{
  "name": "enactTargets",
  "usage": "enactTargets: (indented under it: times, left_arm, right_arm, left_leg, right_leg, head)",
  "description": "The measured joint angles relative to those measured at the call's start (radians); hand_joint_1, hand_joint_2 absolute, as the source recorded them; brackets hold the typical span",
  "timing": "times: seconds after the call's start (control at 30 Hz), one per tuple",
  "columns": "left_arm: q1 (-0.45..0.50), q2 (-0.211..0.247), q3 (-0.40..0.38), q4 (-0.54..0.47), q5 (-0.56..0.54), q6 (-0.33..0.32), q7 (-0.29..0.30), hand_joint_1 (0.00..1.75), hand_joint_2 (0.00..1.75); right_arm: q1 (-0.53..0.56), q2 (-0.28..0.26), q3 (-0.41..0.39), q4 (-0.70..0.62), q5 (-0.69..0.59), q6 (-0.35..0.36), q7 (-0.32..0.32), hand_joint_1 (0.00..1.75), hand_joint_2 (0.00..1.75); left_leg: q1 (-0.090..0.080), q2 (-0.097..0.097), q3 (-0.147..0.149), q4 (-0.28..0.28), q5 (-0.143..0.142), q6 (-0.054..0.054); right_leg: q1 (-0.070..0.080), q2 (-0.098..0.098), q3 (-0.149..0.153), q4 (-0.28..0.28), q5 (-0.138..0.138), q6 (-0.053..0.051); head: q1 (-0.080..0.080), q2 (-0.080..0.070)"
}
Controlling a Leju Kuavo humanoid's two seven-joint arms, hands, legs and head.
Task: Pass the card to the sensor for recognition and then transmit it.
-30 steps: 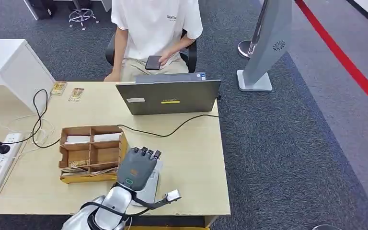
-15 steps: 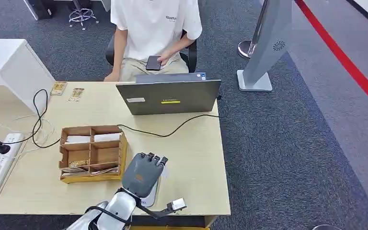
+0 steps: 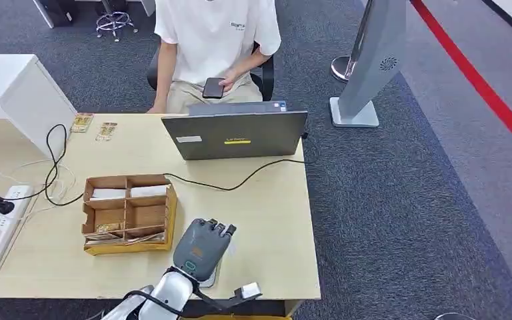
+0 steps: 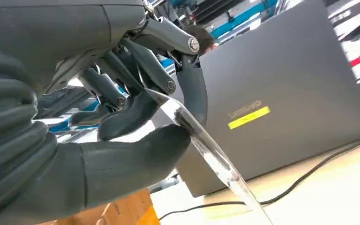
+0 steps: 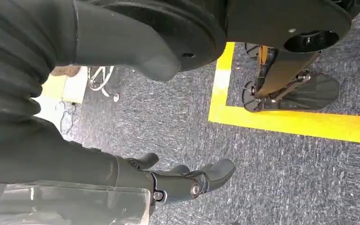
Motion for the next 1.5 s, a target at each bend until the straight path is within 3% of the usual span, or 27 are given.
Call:
enactTargets:
  times: [0.27,0.6,1.0,1.5]
  left_arm:
    - [-0.01,0.033,0.0,-0.023,0.0,-0.04,0.052,1.75,1.75]
    - [-0.012,0.064,0.0,-0.036,0.0,-0.062,0.053,1.75,1.75]
    - [-0.01,0.068,0.0,-0.025,0.0,-0.139,0.029,1.75,1.75]
    - [-0.01,0.07,0.0,-0.012,0.0,-0.151,0.032,1.75,1.75]
  right_arm:
    - [0.002,0.003,-0.001,0.0,-0.009,0.0,0.002,0.0,1.75]
    - [0.005,0.003,-0.001,0.0,-0.012,0.0,0.002,0.0,1.75]
    - [0.005,0.005,-0.001,0.002,-0.018,-0.002,0.009,0.0,1.75]
    - [0.005,0.005,-0.001,0.002,-0.018,-0.005,0.01,0.0,1.75]
  left_leg:
    - [0.0,0.0,0.0,0.0,0.0,0.0]
    - [0.0,0.0,0.0,0.0,0.0,0.0]
    - [0.0,0.0,0.0,0.0,0.0,0.0]
    - [0.0,0.0,0.0,0.0,0.0,0.0]
  right_leg:
    - [0.0,0.0,0.0,0.0,0.0,0.0]
    - [0.0,0.0,0.0,0.0,0.0,0.0]
    - [0.0,0.0,0.0,0.0,0.0,0.0]
    - [0.0,0.0,0.0,0.0,0.0,0.0]
  head:
    - [0.0,0.0]
    - [0.0,0.0]
    - [0.0,0.0]
    - [0.0,0.0]
